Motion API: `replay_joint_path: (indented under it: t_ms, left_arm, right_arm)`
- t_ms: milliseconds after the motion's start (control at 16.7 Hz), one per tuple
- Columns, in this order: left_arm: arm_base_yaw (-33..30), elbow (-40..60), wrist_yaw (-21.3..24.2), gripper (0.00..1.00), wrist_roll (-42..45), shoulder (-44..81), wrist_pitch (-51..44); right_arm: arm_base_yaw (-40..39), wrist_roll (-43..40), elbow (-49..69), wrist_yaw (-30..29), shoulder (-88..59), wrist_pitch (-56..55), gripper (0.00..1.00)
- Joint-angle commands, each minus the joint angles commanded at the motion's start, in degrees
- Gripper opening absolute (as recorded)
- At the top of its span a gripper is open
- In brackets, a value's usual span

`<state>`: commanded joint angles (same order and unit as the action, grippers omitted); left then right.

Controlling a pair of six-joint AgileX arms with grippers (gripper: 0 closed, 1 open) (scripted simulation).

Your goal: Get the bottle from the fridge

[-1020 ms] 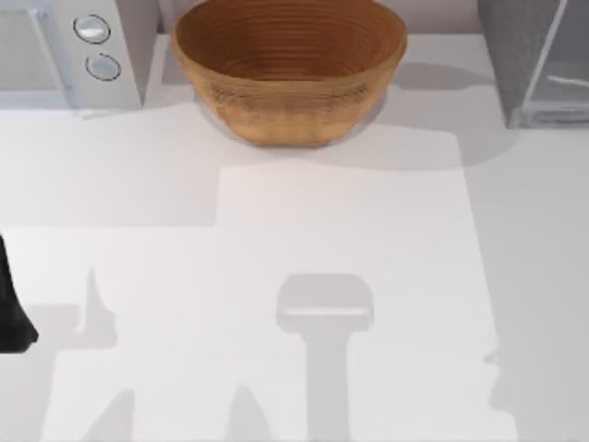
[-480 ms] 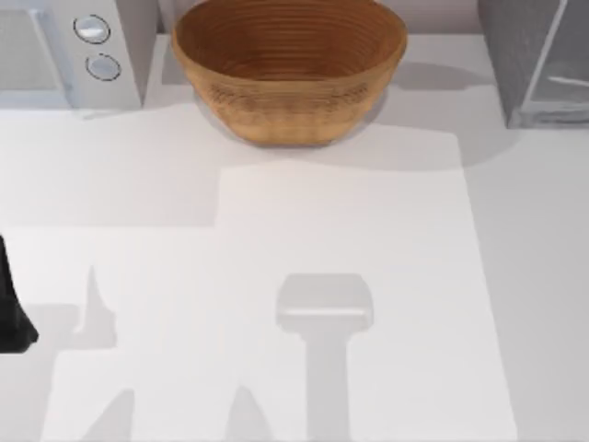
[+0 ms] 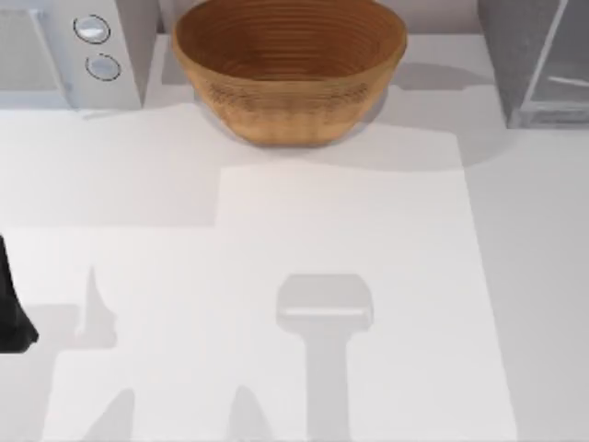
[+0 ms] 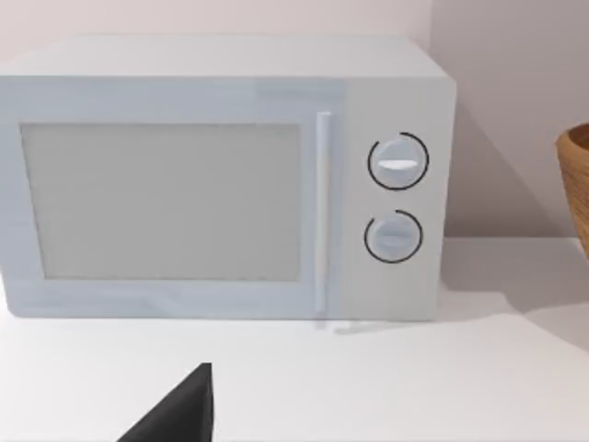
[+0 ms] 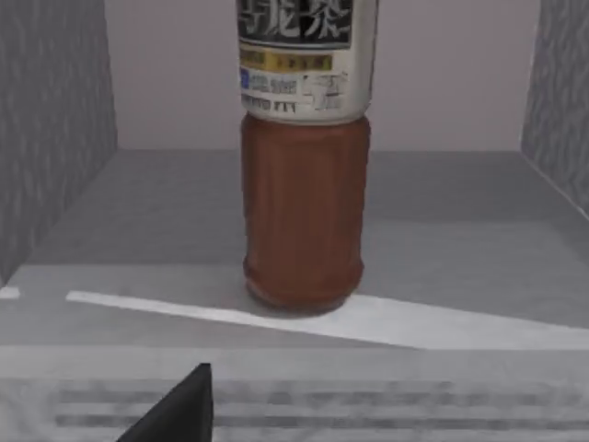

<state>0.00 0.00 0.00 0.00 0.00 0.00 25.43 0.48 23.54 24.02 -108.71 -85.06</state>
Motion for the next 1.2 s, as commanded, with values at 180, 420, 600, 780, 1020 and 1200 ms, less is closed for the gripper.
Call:
replay_joint_path:
  t_ms: [180,420,600,780,1020,1200]
  left_arm:
    - [0.0,0.0,0.0,1.00,0.0,0.0,0.0]
    - [0.0,0.0,0.0,1.00,0.0,0.0,0.0]
    - [0.0,0.0,0.0,1.00,0.0,0.0,0.0]
    - [0.0,0.0,0.0,1.00,0.0,0.0,0.0]
    - [0.0,0.0,0.0,1.00,0.0,0.0,0.0]
    - [0.0,0.0,0.0,1.00,0.0,0.0,0.0]
  right_arm:
    - [-4.4,0.1,13.4,-4.6,-4.6,7.4,1.00]
    - [-10.0,0.4,27.9,-10.5,-9.7,17.1,1.00]
    - [-12.4,0.4,32.5,-12.9,-11.2,21.1,1.00]
    - [-12.6,0.4,32.9,-13.1,-11.2,21.4,1.00]
    - [-12.6,0.4,35.0,-13.1,-12.7,22.4,1.00]
    - [-13.2,0.4,42.2,-13.8,-16.4,25.4,1.00]
